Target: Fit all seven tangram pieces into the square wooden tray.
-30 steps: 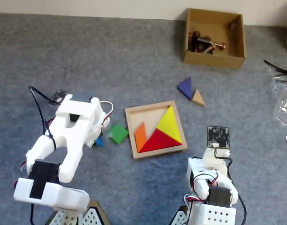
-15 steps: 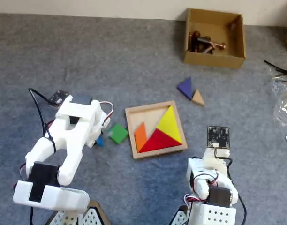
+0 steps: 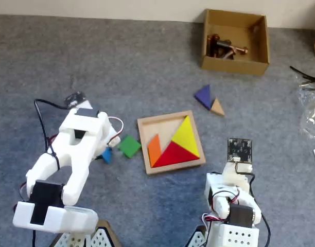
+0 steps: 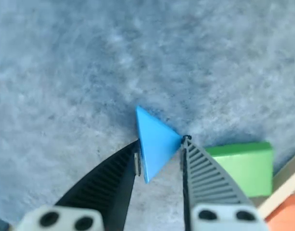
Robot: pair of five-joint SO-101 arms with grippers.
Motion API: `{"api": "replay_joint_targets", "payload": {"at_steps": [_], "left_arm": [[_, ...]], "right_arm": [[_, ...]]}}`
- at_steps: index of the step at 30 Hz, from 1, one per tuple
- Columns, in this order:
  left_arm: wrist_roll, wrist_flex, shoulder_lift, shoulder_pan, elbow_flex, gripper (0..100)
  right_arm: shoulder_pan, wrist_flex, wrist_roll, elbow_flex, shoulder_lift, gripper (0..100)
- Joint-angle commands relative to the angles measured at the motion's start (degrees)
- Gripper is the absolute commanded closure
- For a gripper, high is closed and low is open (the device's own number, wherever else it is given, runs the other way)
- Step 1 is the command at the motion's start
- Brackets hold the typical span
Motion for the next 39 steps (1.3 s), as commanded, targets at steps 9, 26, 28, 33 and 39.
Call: {"api": "replay_joint_targets", "payload": {"at_steps": [9, 26, 28, 33, 39], "left_arm": [[-42.4, 1.0, -0.2, -1.1, 4.4, 87], [-59.4, 2.9, -0.8, -1.1, 2.0, 87], [-59.4, 2.9, -0.8, -1.1, 1.9, 87], [-59.3, 4.5, -0.8, -1.1, -0.5, 87], [-59.3, 5.8, -0.8, -1.1, -2.3, 83]], "right_arm": [[-0.9, -0.9, -0.6, 6.5, -0.8, 99.4], [-0.9, -0.9, -0.6, 6.5, -0.8, 99.4], [-0.9, -0.9, -0.6, 6.5, -0.8, 99.4], [-0.9, -0.9, -0.6, 6.5, -0.8, 99.4], [-0.9, -0.9, -0.6, 6.5, -0.8, 99.4]]}}
